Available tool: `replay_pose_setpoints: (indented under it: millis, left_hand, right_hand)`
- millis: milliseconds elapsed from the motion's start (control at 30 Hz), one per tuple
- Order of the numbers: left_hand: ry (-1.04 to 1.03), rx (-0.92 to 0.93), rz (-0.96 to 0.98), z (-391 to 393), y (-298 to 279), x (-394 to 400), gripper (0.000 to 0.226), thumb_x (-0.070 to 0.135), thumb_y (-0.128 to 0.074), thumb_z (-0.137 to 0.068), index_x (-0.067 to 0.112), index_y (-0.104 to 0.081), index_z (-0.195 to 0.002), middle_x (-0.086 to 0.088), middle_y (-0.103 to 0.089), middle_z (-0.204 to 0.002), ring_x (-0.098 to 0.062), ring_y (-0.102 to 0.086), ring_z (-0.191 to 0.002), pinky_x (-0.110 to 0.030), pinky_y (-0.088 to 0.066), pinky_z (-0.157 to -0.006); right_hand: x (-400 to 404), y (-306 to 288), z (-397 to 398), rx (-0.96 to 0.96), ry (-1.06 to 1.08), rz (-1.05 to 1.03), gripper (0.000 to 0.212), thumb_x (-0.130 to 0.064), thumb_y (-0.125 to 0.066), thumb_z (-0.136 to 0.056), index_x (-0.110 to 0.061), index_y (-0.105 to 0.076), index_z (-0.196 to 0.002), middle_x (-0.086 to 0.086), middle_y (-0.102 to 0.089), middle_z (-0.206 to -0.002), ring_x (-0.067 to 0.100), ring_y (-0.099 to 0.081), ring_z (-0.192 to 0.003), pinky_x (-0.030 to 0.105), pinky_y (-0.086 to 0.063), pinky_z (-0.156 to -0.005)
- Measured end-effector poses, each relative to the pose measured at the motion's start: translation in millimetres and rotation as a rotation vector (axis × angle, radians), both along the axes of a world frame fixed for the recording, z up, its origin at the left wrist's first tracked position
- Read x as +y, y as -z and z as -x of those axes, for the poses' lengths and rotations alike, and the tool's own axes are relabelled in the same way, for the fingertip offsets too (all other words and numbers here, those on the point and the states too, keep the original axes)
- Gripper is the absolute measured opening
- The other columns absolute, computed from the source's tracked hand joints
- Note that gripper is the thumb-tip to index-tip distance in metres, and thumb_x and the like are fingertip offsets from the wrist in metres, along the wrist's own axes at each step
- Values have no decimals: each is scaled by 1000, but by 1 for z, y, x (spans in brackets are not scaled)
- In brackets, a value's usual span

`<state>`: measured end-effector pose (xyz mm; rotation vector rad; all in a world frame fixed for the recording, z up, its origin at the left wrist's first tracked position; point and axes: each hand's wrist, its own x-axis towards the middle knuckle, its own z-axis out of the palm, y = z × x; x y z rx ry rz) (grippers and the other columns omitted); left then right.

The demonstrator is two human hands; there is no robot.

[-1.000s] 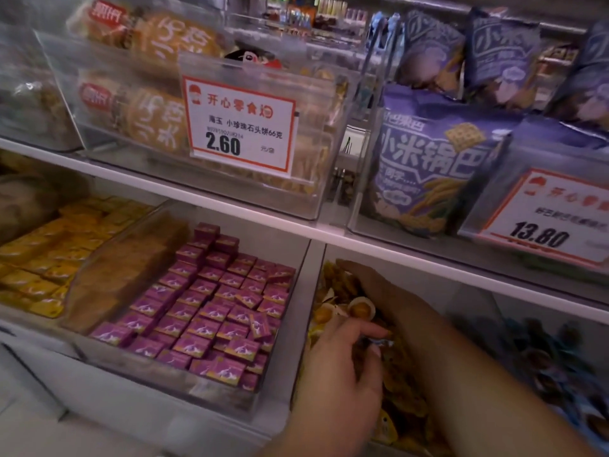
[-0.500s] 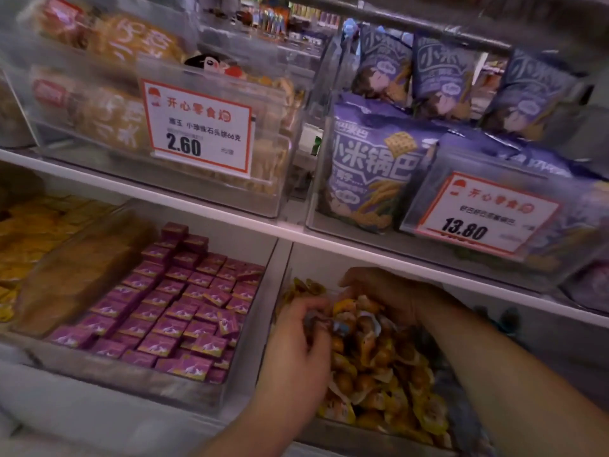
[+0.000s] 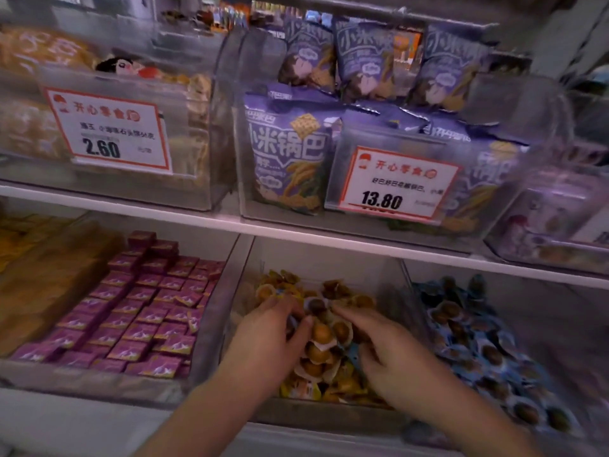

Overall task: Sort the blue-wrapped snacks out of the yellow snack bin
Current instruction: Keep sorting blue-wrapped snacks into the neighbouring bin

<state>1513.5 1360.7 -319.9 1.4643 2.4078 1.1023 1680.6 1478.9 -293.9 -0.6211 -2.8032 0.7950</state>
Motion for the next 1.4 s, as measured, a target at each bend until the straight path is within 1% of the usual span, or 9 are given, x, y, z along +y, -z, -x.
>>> replay_pose_setpoints:
  millis: [100,233,433,600,733,867,1200,1300,1400]
  left_hand:
    - [31,79,95,1,1,1,19,45,-62,-90,32,-63,-104,8,-58,-108,-15,-62,-93,-33,-51,-77]
    - [43,87,114,0,4,1,19,44,-67,-87,35,-63,-103,13,-52,-110,-10,-61,-92,-29,-50,-78]
    - [64,-48,111,3,3,4,21,32,-73,-82,41,-60,-95,26,-63,-92,5,-61,-86,-10,-46,-69]
    - [-7,-114,-117,8,4,4,36,17,-71,-85,36,-66,-115,16,-53,-107,13,-53,-93,1,-37,-76]
    - [-55,-165,-224,8,-1,-1,42,9,-67,-88,34,-65,-122,18,-47,-108,13,-52,-98,-5,-42,-85]
    - [-38,-242,-249,8,-3,-2,31,12,-68,-90,30,-68,-116,7,-52,-113,14,-52,-101,1,-37,-82]
    - [-12,-349,-293,10,-7,2,24,29,-69,-91,38,-69,-113,11,-59,-114,11,-53,-105,0,-36,-81]
    - [-4,-331,-338,5,-12,0,25,24,-69,-91,34,-69,-114,9,-59,-114,10,-54,-105,-1,-37,-83]
    - [-11,-253,-456,-10,-20,1,28,16,-69,-91,33,-69,-114,8,-57,-112,7,-54,-104,-2,-37,-83]
  right_hand:
    - [5,-5,-11,-81,-32,-333,58,-26,-50,-95,-36,-35,-150,-14,-36,-151,10,-36,-137,29,-35,-114]
    - [13,-18,-20,-267,-71,-543,45,-61,-46,-87,-36,-52,-124,-14,-59,-112,14,-51,-108,36,-37,-91]
    - [18,-16,-14,-116,5,-427,26,-46,-55,-91,-34,-58,-114,-14,-63,-108,12,-55,-103,35,-45,-85]
    - [19,-21,5,82,158,-391,24,-33,-61,-86,-27,-58,-109,-5,-54,-103,20,-60,-86,37,-53,-67]
    - [15,-6,39,-14,70,-333,32,-25,-60,-87,-19,-56,-118,1,-49,-117,23,-57,-101,37,-51,-83]
    - [20,3,44,-247,-84,-107,54,-35,-63,-82,-31,-48,-134,-4,-54,-126,16,-51,-118,35,-47,-98]
    - [21,5,28,38,40,-149,53,-34,-68,-91,-36,-49,-141,-11,-52,-129,6,-49,-121,19,-40,-102]
    - [16,-5,27,250,208,41,42,-31,-66,-93,-39,-55,-133,-18,-59,-118,-5,-56,-111,6,-41,-90]
    - [7,-14,22,542,419,930,27,-21,-61,-96,-20,-69,-122,7,-72,-116,18,-66,-112,32,-53,-90]
